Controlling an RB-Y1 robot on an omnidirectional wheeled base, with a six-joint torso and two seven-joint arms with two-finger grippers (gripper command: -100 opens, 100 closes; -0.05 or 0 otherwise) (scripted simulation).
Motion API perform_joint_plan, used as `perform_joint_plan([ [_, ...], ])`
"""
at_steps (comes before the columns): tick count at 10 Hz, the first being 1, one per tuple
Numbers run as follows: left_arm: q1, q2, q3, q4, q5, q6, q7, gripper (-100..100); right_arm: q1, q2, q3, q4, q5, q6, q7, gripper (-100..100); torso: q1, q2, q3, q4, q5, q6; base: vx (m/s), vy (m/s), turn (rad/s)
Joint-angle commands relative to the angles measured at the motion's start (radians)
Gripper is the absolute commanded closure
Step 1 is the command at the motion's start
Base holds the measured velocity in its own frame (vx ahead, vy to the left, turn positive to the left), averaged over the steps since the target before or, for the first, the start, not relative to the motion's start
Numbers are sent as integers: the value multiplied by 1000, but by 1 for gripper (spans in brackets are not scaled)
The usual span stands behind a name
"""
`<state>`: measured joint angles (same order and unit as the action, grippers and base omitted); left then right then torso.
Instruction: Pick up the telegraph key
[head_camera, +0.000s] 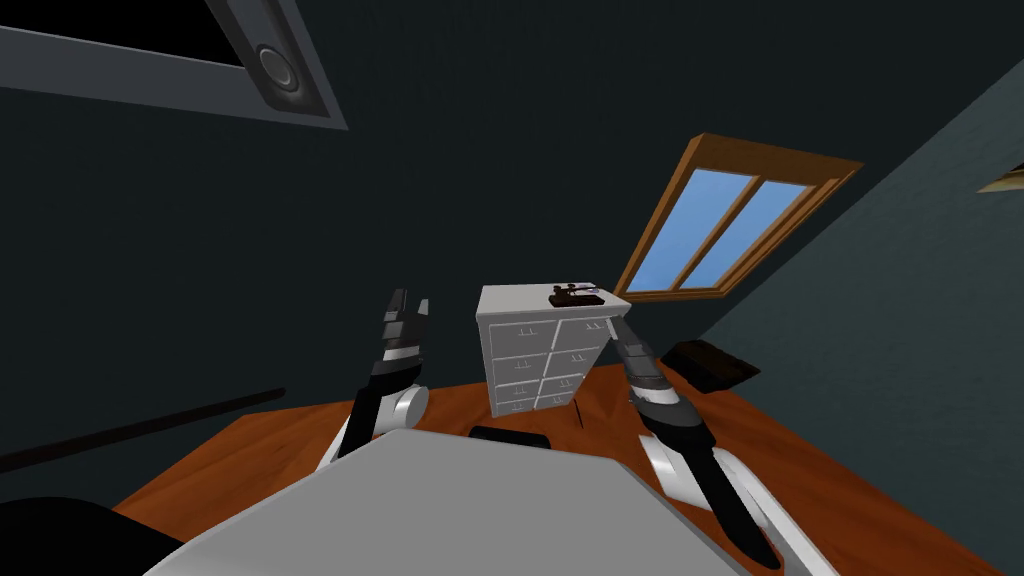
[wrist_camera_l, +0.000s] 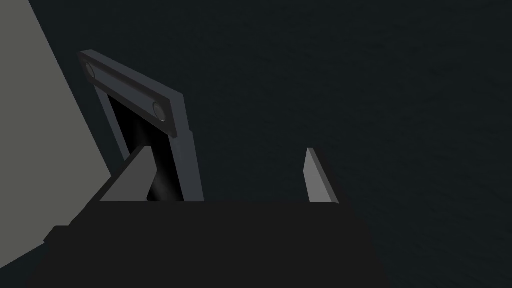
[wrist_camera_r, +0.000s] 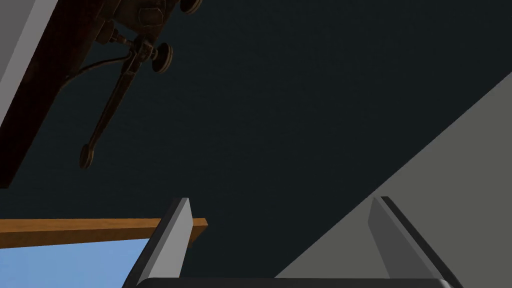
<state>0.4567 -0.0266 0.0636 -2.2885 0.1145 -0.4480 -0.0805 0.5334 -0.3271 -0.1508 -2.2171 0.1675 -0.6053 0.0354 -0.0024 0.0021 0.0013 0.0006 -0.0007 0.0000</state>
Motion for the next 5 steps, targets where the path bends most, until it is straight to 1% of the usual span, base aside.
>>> perform_joint_plan([
  [1, 0, 0, 0, 0, 0, 0, 0, 0, 6, -50, -38, 18, 23, -17, -9, -100, 0, 0, 0, 0, 0, 0, -23, -37, -65],
  [2, 0, 0, 0, 0, 0, 0, 0, 0, 6, -60, -38, 18, 23, -17, -9, -100, 0, 0, 0, 0, 0, 0, -21, -35, -24],
  [3, 0, 0, 0, 0, 0, 0, 0, 0, 13, -99, -73, 32, 45, -31, -18, -100, 0, 0, 0, 0, 0, 0, -31, -56, -42],
  [4, 0, 0, 0, 0, 0, 0, 0, 0, 13, -112, -73, 32, 45, -31, -18, -100, -1, 0, 0, 0, 0, 0, -32, -50, -25],
  [5, 0, 0, 0, 0, 0, 0, 0, 0, 21, -150, -110, 47, 67, -47, -27, -100, -1, 0, 0, 0, 0, 0, -40, -56, -58],
])
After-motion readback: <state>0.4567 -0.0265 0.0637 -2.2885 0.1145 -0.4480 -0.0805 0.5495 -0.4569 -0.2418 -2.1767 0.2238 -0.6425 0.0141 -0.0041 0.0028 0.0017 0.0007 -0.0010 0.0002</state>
